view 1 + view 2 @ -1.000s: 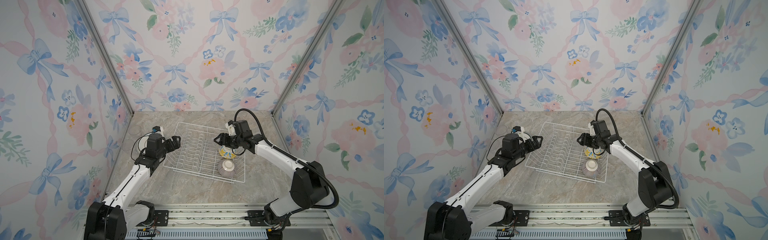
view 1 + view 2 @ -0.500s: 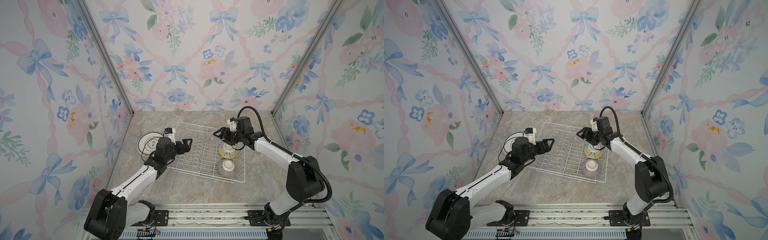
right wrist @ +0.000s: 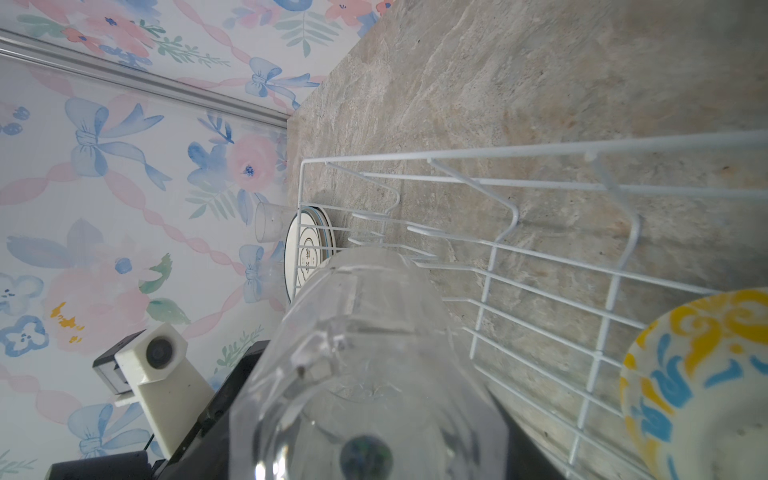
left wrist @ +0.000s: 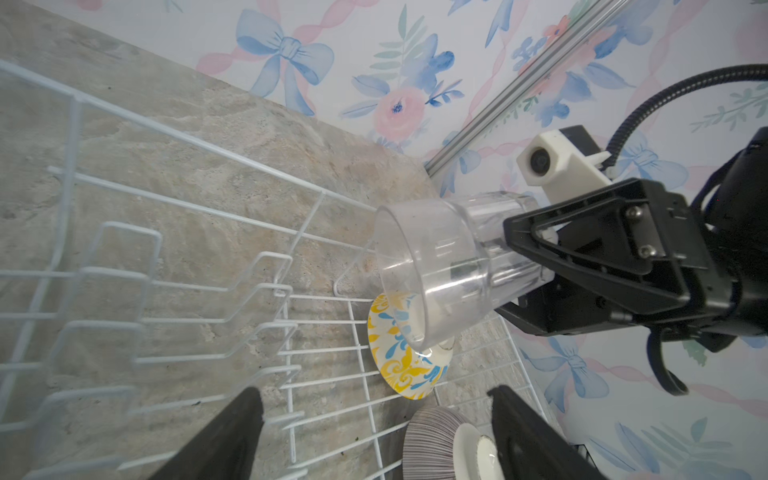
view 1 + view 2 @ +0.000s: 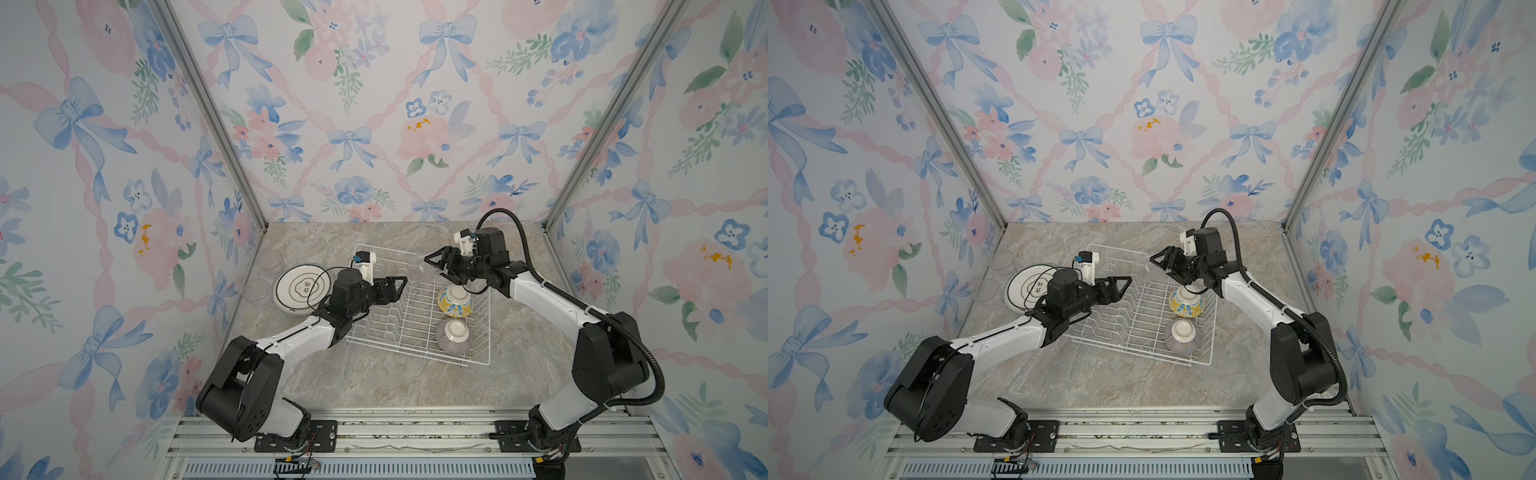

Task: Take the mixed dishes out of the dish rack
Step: 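Hold the glass up with the right gripper while the left gripper closes around it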

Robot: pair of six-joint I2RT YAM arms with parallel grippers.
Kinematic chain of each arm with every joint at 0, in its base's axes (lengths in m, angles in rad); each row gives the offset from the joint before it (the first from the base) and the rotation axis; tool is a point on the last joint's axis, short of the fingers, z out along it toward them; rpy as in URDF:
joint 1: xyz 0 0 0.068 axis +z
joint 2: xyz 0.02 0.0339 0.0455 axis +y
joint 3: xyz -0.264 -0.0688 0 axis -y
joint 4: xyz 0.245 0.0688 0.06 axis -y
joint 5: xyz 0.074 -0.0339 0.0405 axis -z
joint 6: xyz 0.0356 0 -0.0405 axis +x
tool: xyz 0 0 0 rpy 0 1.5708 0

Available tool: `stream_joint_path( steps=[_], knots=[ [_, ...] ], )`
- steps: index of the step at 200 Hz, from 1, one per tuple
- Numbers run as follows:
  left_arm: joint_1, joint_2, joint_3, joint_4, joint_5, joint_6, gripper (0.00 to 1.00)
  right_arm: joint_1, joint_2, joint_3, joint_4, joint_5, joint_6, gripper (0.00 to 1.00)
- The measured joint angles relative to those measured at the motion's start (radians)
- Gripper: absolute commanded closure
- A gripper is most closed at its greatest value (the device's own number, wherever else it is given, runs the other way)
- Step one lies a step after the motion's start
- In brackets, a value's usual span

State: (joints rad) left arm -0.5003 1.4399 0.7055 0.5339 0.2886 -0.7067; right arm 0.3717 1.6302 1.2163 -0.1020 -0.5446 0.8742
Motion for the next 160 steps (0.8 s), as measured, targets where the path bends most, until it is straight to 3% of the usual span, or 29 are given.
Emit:
stream_joint_path(
  steps=[86, 160],
  knots=[
    [-0.038, 0.142, 0.103, 0.199, 0.126, -0.053, 0.24, -0.005, 0.008, 0.001, 0.089, -0.101, 0.105, 0.44],
    [-0.055, 0.256, 0.178, 0.367, 0.177, -0.106, 0.51, -0.006, 0.014, -0.038, 0.291, -0.202, 0.268, 0.44]
  ],
)
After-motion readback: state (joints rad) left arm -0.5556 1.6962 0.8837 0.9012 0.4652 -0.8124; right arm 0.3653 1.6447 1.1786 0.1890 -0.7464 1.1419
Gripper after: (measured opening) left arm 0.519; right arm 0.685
